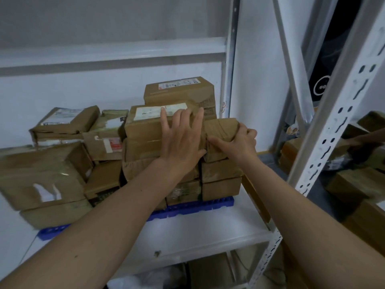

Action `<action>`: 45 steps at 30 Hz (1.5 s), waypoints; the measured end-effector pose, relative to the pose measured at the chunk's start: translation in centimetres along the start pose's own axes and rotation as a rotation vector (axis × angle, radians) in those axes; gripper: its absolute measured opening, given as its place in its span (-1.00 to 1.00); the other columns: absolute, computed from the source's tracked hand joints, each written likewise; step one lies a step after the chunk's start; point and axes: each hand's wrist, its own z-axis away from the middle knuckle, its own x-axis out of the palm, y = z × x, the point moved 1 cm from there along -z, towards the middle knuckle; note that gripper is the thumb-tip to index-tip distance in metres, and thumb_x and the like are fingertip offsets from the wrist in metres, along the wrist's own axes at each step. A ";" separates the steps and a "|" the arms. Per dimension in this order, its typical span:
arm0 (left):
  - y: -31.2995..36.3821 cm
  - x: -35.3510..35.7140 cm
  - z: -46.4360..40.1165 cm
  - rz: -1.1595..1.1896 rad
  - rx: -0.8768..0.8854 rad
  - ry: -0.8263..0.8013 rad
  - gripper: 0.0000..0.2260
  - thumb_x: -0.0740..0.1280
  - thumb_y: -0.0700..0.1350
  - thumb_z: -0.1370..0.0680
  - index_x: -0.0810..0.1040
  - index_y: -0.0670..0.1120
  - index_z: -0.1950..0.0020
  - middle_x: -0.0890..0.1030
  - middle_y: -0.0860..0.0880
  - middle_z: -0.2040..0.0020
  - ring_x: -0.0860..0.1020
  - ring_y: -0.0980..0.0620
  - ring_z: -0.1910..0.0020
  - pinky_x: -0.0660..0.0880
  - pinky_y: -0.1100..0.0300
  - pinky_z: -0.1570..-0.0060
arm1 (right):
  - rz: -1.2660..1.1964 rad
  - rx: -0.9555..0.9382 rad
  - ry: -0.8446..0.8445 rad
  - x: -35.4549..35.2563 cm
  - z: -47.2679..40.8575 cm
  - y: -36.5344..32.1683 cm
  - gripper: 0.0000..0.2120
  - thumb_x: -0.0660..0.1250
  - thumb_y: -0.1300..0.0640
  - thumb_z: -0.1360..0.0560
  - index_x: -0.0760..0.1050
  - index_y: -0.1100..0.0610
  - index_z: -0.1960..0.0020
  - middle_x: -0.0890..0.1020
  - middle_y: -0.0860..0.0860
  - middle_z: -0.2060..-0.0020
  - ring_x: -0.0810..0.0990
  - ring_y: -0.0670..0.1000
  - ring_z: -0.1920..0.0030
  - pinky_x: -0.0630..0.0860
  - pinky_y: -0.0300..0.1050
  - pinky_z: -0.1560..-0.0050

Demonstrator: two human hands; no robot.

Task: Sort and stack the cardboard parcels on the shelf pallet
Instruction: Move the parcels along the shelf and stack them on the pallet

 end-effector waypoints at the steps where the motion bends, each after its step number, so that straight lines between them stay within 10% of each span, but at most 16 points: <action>1: 0.0 0.0 0.0 0.008 -0.005 0.000 -0.08 0.48 0.26 -0.30 0.15 -0.05 -0.51 0.36 -0.12 -0.38 0.31 -0.11 -0.36 -0.08 -0.26 -0.43 | -0.019 -0.009 0.001 0.0 -0.1 0.1 0.04 0.43 -0.35 -0.27 0.05 0.13 -0.51 0.18 0.12 -0.34 0.26 0.18 -0.35 0.34 0.07 -0.29; 29: -0.2 -0.3 -0.2 -0.033 -0.063 0.025 -0.18 0.50 0.27 -0.26 0.33 -0.06 -0.39 0.45 -0.08 -0.29 0.39 -0.09 -0.30 -0.11 -0.23 -0.44 | 0.005 -0.043 -0.008 -0.5 0.5 -0.1 -0.19 0.25 -0.20 -0.52 -0.04 0.15 -0.54 0.18 0.16 -0.48 0.22 0.19 -0.44 0.26 0.15 -0.40; 45: -4.4 -5.7 1.6 0.173 -0.080 0.114 -0.66 0.21 -0.10 -0.55 0.47 -0.18 -0.29 0.53 -0.14 -0.21 0.44 -0.13 -0.21 0.31 0.04 -0.26 | 0.513 -0.780 0.105 0.7 4.4 -11.5 -0.58 0.08 0.07 -0.61 0.29 0.16 -0.44 0.28 0.15 -0.44 0.23 0.16 -0.43 0.13 0.11 -0.42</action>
